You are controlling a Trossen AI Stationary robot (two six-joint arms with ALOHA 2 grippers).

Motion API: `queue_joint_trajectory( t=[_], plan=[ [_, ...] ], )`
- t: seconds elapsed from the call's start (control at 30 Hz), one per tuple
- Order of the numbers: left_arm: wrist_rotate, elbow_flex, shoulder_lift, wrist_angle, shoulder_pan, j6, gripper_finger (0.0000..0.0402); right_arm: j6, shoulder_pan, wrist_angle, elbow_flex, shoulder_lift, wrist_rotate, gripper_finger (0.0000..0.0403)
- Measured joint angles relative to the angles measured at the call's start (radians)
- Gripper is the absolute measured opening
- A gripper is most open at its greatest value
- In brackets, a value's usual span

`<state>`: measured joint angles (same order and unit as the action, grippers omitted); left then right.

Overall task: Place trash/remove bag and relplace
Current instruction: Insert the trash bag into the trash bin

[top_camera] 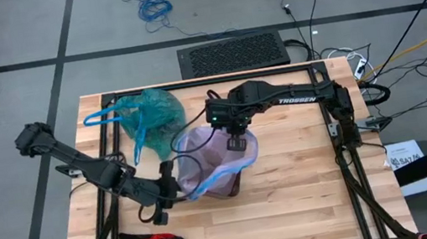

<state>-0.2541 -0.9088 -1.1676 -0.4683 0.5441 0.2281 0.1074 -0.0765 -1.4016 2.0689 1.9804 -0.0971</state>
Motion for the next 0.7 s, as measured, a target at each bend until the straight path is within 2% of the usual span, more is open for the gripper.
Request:
queue_joint_trajectory(
  t=[0.17,0.3,0.53,0.7],
  plan=[
    [-0.002,-0.007,0.035,-0.046,0.0,0.03,0.0144,0.006,0.0,-0.027,0.0,0.0,-0.015,0.0],
    [-0.016,-0.007,0.034,-0.097,0.002,0.079,0.0165,0.009,0.007,-0.027,0.0,0.0,-0.015,0.0],
    [-0.028,0.034,0.0,-0.082,0.002,0.133,0.0169,0.022,0.024,-0.037,0.0,0.0,-0.016,0.0],
    [-0.027,0.031,0.006,-0.043,0.021,0.133,0.0169,0.037,0.033,-0.078,0.0,0.0,-0.065,0.0]
  ],
)
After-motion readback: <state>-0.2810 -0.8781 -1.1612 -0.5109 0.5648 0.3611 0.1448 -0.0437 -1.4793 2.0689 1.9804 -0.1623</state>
